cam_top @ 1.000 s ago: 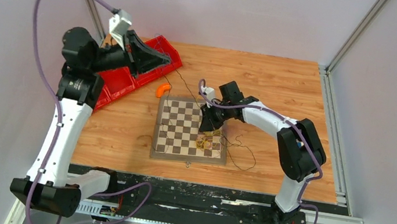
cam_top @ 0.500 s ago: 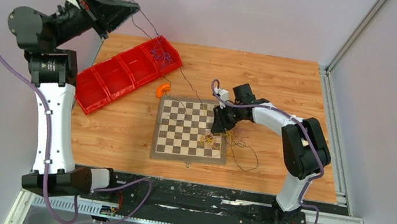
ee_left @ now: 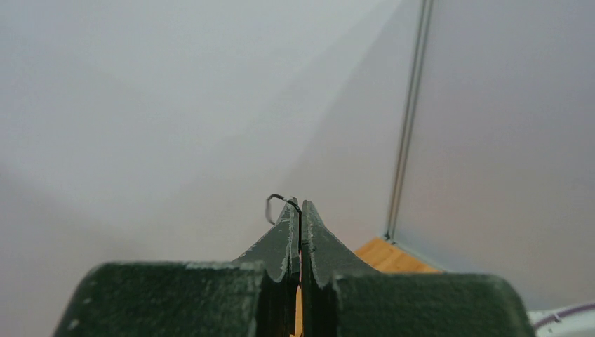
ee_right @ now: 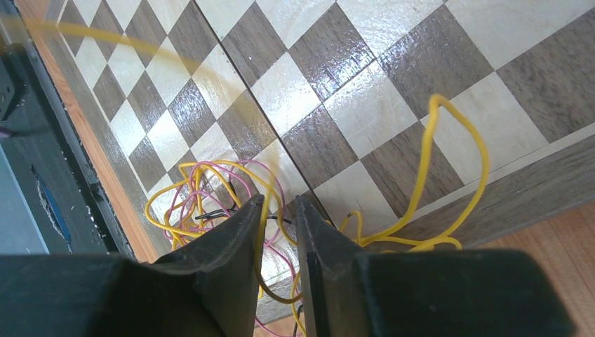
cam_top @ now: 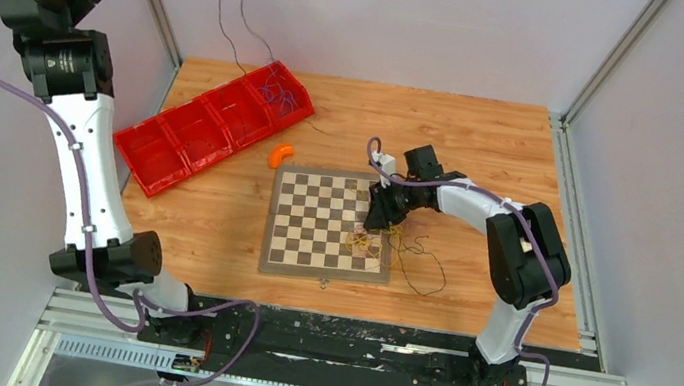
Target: Untangle the cables
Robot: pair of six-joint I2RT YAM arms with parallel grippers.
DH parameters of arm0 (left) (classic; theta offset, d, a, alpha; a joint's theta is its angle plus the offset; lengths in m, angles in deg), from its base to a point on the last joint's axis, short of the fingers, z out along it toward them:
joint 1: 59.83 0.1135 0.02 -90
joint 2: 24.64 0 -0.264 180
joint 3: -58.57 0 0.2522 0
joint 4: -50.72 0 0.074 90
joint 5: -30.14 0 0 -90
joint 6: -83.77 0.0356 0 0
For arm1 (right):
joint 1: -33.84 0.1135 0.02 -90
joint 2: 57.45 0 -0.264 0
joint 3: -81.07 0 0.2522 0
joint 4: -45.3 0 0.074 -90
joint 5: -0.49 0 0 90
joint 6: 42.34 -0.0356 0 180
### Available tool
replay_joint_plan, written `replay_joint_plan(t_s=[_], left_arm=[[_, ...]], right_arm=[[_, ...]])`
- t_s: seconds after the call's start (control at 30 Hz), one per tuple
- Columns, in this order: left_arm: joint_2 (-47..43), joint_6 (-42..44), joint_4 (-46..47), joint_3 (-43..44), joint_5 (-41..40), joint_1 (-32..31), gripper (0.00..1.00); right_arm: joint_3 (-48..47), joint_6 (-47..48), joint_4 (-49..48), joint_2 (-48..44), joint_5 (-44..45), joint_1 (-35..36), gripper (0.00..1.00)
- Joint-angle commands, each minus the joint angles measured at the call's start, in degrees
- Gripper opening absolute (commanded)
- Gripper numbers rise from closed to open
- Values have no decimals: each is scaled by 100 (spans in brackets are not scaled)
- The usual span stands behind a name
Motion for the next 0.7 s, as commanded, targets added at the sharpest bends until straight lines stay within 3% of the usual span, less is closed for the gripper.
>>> replay_joint_plan(t_s=[0.0, 0.17, 0.27, 0.47, 0.67], left_arm=[[337, 245, -401, 663, -801, 273, 0], [732, 58, -420, 983, -1272, 631, 0], [871, -254, -219, 939, -1331, 772, 0], [590, -334, 353, -486, -1027, 767, 0], [460, -77, 581, -1219, -1113, 743, 0]], right_arm=[[213, 242, 99, 136, 238, -17, 28], [262, 262, 99, 176, 265, -27, 15], [276, 256, 101, 160, 211, -40, 13], [101, 87, 104, 158, -20, -42, 14], [21, -33, 109, 196, -163, -36, 15]])
